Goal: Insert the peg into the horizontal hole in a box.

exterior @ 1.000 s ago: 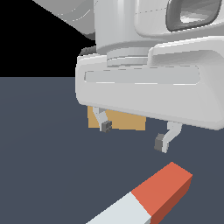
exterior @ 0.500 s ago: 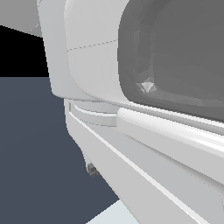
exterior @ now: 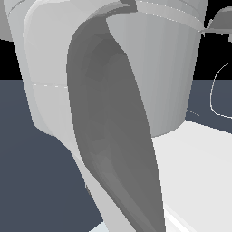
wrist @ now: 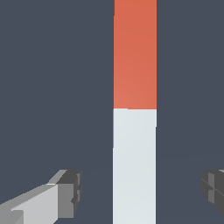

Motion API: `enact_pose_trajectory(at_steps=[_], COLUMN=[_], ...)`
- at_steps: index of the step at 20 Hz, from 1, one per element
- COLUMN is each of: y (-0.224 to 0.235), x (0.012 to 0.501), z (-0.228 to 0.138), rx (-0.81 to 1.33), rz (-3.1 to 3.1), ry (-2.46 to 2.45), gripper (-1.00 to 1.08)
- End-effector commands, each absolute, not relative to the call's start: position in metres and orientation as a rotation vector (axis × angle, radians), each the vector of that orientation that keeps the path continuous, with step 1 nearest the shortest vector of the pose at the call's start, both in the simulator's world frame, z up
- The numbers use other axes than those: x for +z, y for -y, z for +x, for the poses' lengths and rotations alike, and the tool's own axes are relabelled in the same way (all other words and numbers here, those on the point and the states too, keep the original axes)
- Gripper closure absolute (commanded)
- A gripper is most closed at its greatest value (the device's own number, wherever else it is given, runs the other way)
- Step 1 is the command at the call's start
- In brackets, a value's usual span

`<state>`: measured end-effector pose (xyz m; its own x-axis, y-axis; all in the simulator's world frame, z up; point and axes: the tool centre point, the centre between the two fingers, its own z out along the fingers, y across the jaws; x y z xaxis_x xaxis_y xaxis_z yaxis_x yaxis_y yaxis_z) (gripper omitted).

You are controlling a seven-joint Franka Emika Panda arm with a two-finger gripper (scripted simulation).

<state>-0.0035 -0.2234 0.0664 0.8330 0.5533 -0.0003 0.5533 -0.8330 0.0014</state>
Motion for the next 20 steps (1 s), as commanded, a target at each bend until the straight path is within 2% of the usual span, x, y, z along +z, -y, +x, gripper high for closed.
enact_pose_trajectory(at_steps=[1,8,13,14,20], y=[0.223,0.223,0.223,0.223,0.223], x=[0.059,0.025,0.018,0.018,0.018], z=[-0.004,-0.006,-0.005,-0.005,-0.005], rx=[-0.001,0.0,0.0,0.0,0.0], rz=[3.007,3.011,3.011,3.011,3.011], ry=[-0.906,-0.898,-0.898,-0.898,-0.898], gripper=[-0.92,-0.92,-0.92,1.08,1.08])
